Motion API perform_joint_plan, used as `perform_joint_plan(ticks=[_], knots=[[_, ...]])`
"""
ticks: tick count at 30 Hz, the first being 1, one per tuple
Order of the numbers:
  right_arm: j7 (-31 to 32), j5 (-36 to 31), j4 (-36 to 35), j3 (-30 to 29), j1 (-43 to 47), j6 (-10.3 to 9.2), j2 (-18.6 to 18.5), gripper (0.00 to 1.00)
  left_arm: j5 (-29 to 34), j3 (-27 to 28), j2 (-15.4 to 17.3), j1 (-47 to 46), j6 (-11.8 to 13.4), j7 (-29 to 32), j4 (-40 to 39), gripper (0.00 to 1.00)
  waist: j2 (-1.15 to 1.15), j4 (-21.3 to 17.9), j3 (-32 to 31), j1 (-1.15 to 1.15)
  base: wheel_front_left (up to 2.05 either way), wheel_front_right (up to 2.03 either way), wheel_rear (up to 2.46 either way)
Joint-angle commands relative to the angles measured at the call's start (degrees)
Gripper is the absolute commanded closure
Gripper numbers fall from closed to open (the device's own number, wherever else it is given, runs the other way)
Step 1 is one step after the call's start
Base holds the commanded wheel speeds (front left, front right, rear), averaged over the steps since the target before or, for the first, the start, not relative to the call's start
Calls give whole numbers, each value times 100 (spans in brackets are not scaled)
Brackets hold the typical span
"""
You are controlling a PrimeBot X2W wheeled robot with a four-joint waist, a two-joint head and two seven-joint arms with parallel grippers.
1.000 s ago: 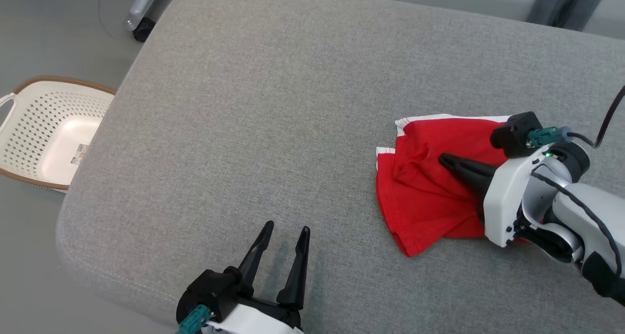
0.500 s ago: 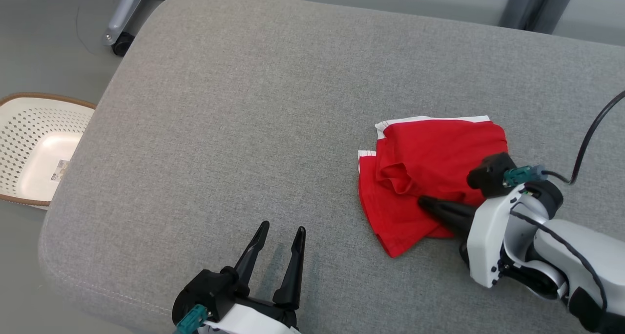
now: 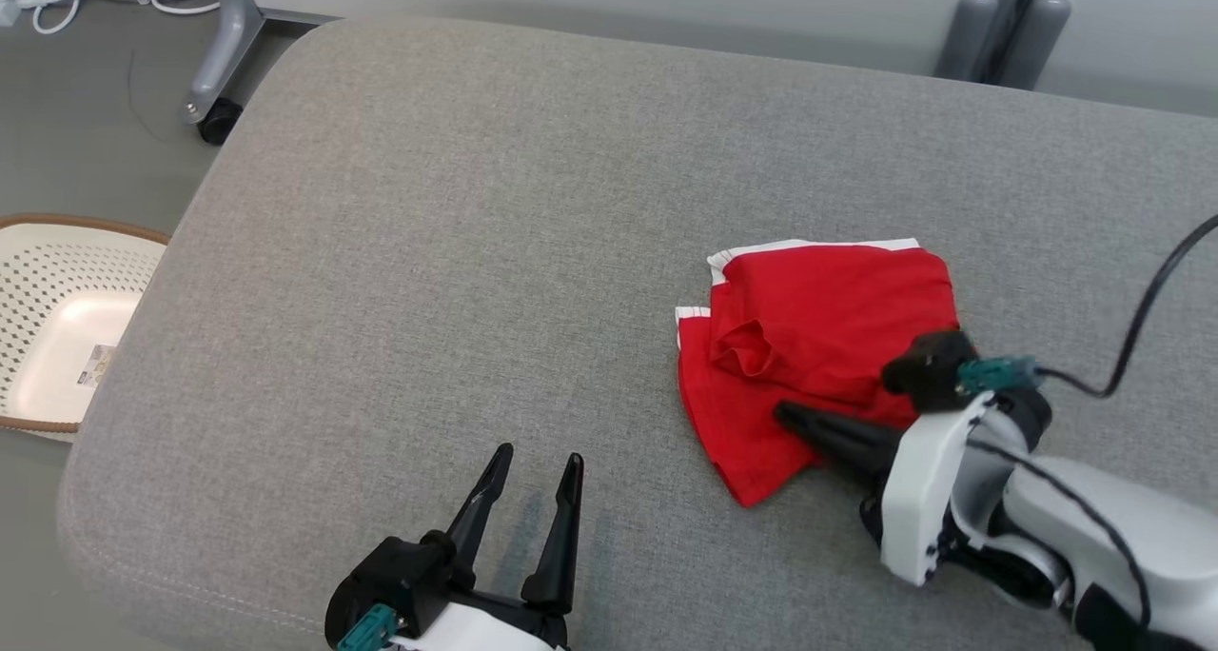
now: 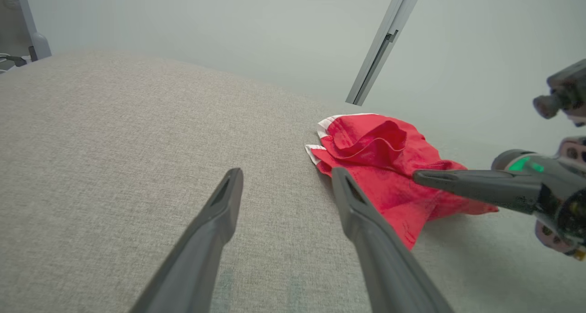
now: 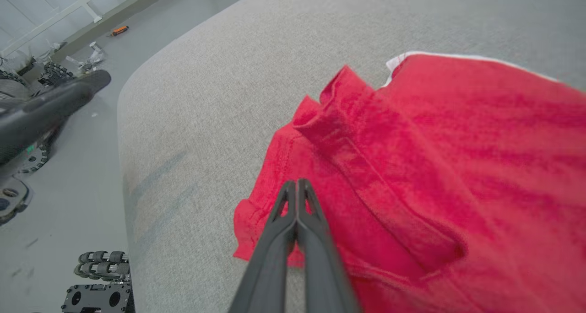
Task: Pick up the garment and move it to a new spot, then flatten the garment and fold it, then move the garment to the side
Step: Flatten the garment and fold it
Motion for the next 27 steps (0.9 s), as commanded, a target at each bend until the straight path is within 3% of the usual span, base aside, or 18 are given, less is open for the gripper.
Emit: perform_joint_plan(ticks=[1, 8, 19, 27], knots=[[-74, 36, 0, -72, -170, 1, -85, 100, 41, 26, 19, 57, -27, -10, -21, 0, 0, -18, -2, 0, 0, 0, 0], [-9, 83, 364, -156, -674, 1, -205, 100, -2, -117, 22, -7, -67, -10, -64, 0, 0, 130, 84, 0, 0, 0, 0], [665, 215, 1243, -33, -1150, 1, -104, 100, -213, -367, 20, -97, 22, -10, -138, 0, 0, 665, 319, 0, 0, 0, 0], [906, 255, 1121, 21, -983, 1, -160, 100, -247, -331, 20, -53, 74, -10, -148, 0, 0, 686, 299, 0, 0, 0, 0]])
